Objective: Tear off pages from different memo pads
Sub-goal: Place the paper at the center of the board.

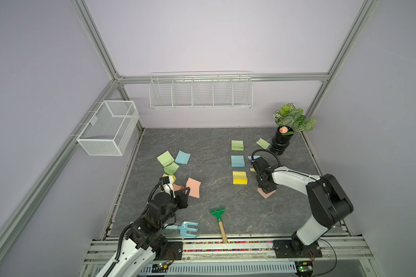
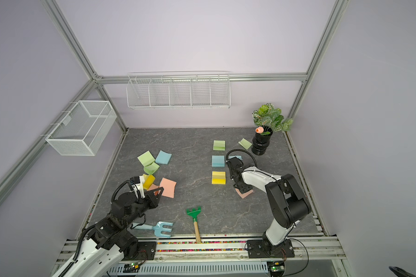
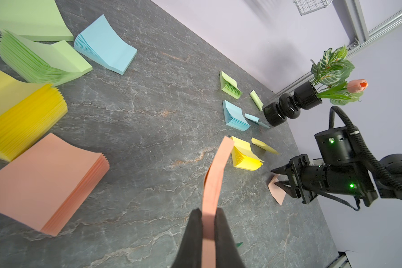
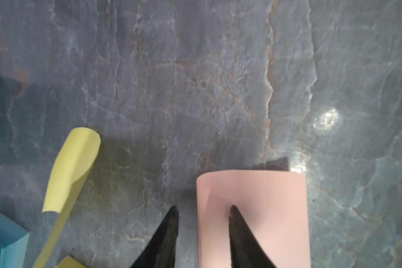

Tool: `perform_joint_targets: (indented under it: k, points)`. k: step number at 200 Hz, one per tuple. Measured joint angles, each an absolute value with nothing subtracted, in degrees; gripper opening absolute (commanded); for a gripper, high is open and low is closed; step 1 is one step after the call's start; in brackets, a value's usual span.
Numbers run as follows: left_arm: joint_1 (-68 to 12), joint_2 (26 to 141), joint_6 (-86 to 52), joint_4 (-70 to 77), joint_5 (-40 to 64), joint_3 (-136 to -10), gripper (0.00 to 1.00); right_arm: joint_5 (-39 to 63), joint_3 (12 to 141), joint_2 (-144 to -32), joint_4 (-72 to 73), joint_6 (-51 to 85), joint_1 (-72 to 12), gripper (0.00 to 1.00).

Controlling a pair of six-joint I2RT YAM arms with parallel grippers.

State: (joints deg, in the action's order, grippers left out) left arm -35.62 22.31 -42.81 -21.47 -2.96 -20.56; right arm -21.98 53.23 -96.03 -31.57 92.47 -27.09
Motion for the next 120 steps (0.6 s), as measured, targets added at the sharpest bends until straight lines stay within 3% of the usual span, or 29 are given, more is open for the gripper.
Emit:
perform_joint_targets:
  k: [21,39,120]
  points:
    - [-35.6,22.6,-42.8,-21.5,-3.0,-20.6,0.00,-22.3,53.1,-96.0,-30.8,92.1,-27.1,0.46]
    - [-35.6,22.9,-42.8,-21.3,-3.0,-20.6,0.00,-22.9,53.1,-96.0,-29.2,91.4,-27.1,0.61]
    - [-35.6,24.2,-42.8,-21.2,-3.0,-20.6,0.00,-24.6,48.7,-94.2,-19.3,86.1,-27.2,0.65]
